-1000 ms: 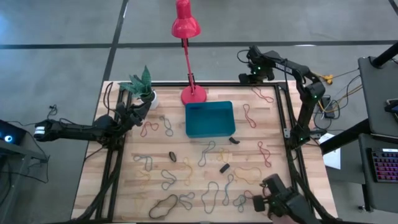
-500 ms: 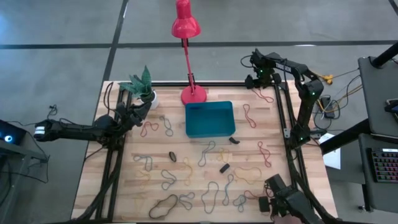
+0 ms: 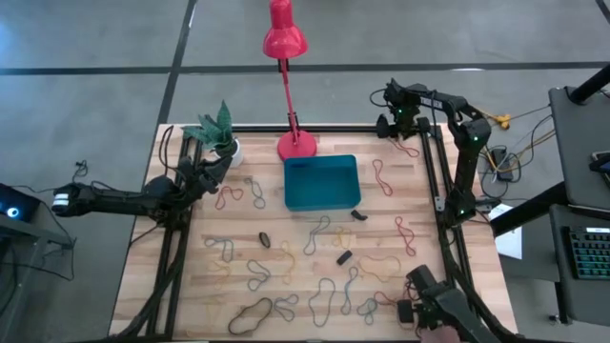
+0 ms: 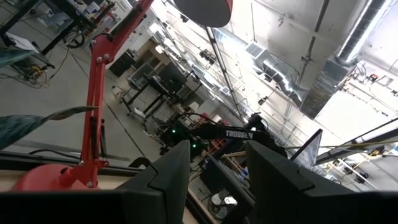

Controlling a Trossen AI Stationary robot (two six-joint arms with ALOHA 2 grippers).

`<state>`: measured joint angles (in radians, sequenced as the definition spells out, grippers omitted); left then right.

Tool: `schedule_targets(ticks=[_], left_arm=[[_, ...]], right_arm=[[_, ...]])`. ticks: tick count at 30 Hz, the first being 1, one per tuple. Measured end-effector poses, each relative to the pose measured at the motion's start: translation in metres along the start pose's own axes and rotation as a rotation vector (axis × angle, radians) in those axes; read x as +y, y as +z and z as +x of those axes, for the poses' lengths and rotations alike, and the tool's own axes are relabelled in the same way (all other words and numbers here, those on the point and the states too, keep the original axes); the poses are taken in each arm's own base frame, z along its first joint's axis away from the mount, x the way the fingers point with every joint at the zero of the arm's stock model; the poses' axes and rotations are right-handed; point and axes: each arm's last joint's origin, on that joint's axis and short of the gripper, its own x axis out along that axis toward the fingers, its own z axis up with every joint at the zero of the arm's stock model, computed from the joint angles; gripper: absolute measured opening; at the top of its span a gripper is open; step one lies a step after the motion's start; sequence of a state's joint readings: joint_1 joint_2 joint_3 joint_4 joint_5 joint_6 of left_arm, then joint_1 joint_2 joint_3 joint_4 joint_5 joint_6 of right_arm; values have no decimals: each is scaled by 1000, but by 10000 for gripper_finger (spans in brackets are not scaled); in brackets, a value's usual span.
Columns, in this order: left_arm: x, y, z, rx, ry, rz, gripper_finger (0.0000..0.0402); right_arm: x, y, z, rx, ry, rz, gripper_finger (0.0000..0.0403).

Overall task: Pick and place rubber bands into bin
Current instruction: Put the red rubber band into the blue bin

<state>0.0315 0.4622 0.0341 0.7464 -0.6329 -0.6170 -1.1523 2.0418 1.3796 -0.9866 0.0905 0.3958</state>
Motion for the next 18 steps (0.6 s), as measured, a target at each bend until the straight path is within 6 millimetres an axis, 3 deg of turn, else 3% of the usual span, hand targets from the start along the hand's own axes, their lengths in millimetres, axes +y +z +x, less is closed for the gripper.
schedule_targets(ticks=[9, 18], left_arm=[[0, 0, 0, -4, 5, 4, 141], [1, 1, 0, -20, 26, 3, 141]], right_arm=[[-4, 3, 9, 24, 3, 10, 41], [-6, 6, 16, 55, 69, 6, 31]])
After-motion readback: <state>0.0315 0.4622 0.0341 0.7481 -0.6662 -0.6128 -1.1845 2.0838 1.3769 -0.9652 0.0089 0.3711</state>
